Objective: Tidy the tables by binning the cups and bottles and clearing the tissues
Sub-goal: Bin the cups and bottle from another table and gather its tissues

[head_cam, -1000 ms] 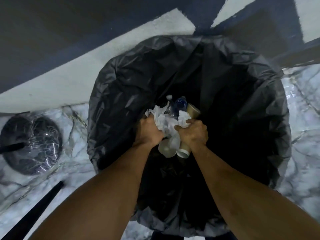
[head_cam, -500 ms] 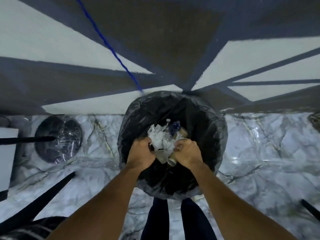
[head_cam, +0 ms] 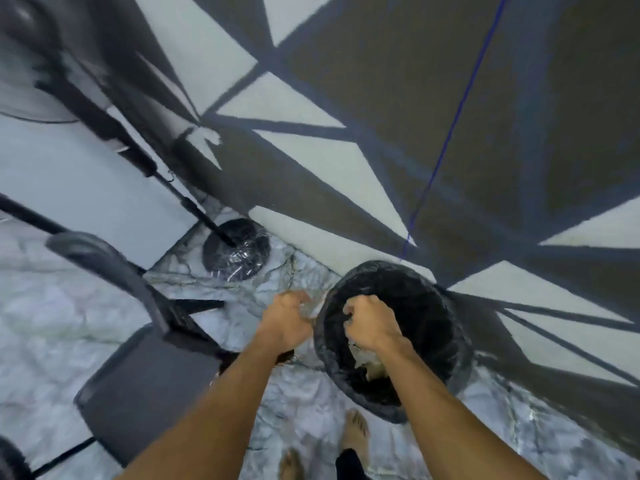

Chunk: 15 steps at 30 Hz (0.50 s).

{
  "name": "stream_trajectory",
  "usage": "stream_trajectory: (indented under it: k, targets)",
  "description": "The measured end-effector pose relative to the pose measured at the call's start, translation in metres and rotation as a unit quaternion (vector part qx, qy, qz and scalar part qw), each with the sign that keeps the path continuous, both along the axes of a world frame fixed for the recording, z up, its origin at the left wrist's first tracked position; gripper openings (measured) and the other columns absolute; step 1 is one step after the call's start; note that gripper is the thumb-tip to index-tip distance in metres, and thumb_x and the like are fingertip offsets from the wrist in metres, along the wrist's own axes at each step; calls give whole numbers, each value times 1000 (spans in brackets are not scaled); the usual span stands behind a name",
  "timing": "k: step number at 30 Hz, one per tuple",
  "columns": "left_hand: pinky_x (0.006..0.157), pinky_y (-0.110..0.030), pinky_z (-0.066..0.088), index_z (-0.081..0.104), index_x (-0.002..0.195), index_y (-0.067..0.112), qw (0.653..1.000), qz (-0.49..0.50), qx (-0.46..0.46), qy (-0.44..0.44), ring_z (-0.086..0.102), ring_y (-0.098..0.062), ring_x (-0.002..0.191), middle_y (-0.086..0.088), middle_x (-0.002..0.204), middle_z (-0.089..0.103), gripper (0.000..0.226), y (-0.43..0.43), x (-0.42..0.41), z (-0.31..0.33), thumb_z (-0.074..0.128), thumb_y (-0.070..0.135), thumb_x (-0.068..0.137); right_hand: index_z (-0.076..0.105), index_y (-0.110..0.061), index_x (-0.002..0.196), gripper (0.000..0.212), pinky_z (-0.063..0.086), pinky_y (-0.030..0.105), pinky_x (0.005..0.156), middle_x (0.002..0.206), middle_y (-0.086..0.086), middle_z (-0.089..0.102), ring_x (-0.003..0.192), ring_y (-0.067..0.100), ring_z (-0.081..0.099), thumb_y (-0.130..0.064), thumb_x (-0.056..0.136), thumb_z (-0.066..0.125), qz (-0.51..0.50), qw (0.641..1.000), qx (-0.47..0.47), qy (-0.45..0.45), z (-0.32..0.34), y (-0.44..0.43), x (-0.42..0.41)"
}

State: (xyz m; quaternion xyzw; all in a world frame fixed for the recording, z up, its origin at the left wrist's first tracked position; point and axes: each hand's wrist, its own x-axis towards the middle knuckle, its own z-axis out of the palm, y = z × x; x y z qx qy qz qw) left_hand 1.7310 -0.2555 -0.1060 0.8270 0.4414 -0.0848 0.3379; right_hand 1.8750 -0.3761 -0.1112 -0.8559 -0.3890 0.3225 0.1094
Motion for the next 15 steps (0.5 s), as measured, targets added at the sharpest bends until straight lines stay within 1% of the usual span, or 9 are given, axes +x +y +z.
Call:
stream_trajectory:
  k: [3,6,8,9,10,12,14,15]
  targets:
    - [91,-32,50,63,121,18,998,56,17,-6,58,-25,111,-6,123,63,39,1,-60,28,69,25,83,71,-18,107,26,55,36,85,113,5,69,104,27,65,-17,82,63,77,997,12,-19,31,28,-50]
    - [86,-28,50,64,122,16,993,112,33,-19,60,-22,107,-2,119,65,39,-1,-130,48,66,18,83,70,-19,111,28,53,36,91,116,5,69,109,27,64,-17,84,62,159,987,23,-23,53,52,-108]
    - [83,-29,52,68,109,17,987,151,47,-26,63,-21,100,2,108,69,30,-6,-183,58,65,18,79,70,-19,111,31,53,36,91,117,5,69,110,28,63,-16,82,61,216,975,37,-33,64,64,-152]
    - [81,-32,54,69,102,18,983,175,55,-26,64,-21,96,3,102,70,26,-8,-212,62,65,20,76,70,-20,111,32,53,34,89,117,5,68,110,29,63,-14,81,59,244,968,39,-38,69,69,-175]
    - [80,-33,55,69,99,19,977,202,59,-27,64,-20,96,4,100,70,25,-12,-241,66,64,22,74,70,-20,108,31,52,31,85,114,5,67,108,29,63,-12,81,58,272,961,41,-43,75,73,-198]
    - [83,-33,54,68,106,18,965,250,72,-18,63,-21,102,3,109,69,29,-23,-299,72,66,22,78,71,-22,101,27,52,31,80,107,4,68,102,28,64,-12,79,59,318,946,42,-48,84,78,-245]
    - [88,-32,52,65,119,18,953,292,76,-9,61,-22,109,1,120,65,39,-38,-356,78,68,26,81,71,-25,104,27,53,33,83,107,0,69,101,24,64,-16,79,64,363,930,39,-44,88,80,-294]
    - [91,-32,51,63,123,18,947,313,77,-9,60,-22,112,0,124,63,43,-45,-382,80,69,29,82,70,-27,106,28,53,33,84,108,-2,69,102,22,64,-19,79,65,387,920,35,-43,90,81,-319]
